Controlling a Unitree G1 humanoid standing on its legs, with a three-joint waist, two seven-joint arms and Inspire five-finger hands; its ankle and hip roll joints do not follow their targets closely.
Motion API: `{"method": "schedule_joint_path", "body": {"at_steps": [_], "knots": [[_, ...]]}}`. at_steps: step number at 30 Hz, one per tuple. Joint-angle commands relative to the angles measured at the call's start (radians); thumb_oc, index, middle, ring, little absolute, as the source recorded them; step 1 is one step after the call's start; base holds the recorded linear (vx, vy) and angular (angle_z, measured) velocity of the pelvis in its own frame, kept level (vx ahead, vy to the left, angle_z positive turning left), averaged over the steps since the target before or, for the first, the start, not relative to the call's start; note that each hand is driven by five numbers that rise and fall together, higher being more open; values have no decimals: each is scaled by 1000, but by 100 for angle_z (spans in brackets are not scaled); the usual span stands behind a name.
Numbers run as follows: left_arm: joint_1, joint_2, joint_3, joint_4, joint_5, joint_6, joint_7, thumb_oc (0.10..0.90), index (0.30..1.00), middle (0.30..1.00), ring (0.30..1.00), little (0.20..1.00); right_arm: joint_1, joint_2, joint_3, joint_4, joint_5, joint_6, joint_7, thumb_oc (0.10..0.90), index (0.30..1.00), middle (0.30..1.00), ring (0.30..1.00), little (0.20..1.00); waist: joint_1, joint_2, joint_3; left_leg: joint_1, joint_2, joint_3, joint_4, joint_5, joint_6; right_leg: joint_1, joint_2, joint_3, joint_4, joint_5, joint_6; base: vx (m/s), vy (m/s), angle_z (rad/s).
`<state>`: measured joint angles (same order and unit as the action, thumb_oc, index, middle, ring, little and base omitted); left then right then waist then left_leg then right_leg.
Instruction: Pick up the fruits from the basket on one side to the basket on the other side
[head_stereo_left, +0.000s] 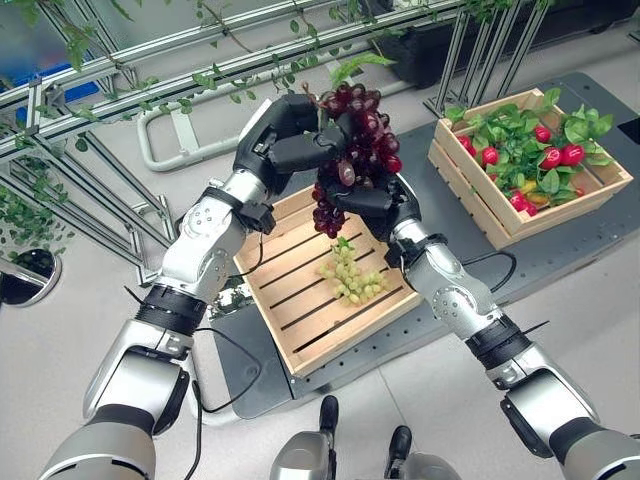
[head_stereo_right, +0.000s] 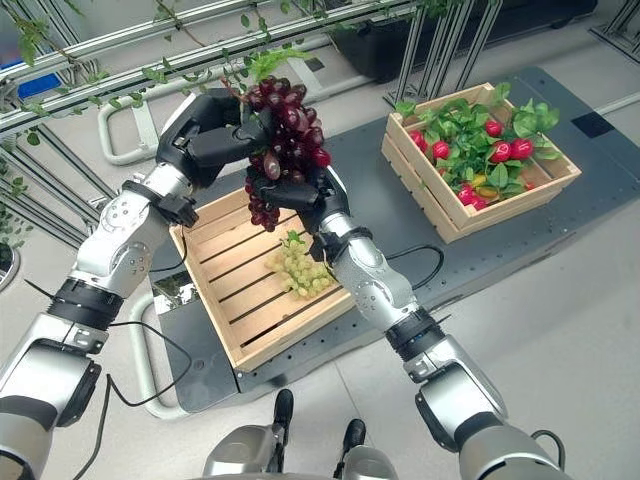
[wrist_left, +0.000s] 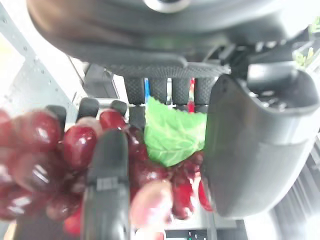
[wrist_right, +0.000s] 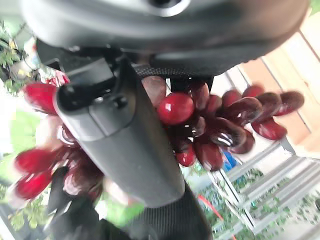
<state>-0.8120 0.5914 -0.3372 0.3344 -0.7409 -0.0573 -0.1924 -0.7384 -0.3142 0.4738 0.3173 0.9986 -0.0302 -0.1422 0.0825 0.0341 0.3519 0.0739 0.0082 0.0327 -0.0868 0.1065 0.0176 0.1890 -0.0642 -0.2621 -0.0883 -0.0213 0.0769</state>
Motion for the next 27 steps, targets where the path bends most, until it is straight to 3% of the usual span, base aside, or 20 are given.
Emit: {"method": "schedule_joint_path", "body": {"at_steps": [1,2,3,4,21,27], "knots": [[-1,-106,-61,107,24,-39,15,400,300,300,300,300,-85,166,-24,-28,41,-203,65,400,300,300,300,300,-1,-7,-333,62,1,5,0,-138,-31,-32,-58,10,1,19,-13,0,0,0],[2,-106,-59,110,31,-38,29,464,396,396,396,396,-83,166,-27,-29,37,-205,62,400,300,300,300,300,-2,-7,-333,63,1,6,0,-138,-31,-32,-57,12,1,19,-13,0,0,0],[6,-107,-55,115,38,-33,45,690,735,735,735,735,-81,165,-31,-31,33,-206,58,400,300,300,300,300,-3,-7,-332,64,1,6,0,-139,-30,-32,-57,13,1,19,-14,0,0,0],[14,-109,-52,121,44,-28,60,800,900,900,900,900,-78,164,-35,-33,29,-208,53,400,300,300,300,300,-4,-7,-330,64,1,6,0,-139,-30,-32,-56,15,1,20,-14,0,0,0],[106,-79,48,220,80,-112,204,800,900,900,900,900,56,89,-108,-50,-26,-211,46,400,300,300,300,300,-32,-14,-332,67,8,37,0,-141,-30,-42,-51,36,1,24,-11,1,1,-1],[156,-66,112,254,52,-184,255,800,900,900,900,900,128,54,-150,-56,-56,-224,46,400,300,300,300,300,-49,-13,-330,69,11,51,0,-144,-30,-46,-48,47,1,23,-11,13,2,-7]]}}
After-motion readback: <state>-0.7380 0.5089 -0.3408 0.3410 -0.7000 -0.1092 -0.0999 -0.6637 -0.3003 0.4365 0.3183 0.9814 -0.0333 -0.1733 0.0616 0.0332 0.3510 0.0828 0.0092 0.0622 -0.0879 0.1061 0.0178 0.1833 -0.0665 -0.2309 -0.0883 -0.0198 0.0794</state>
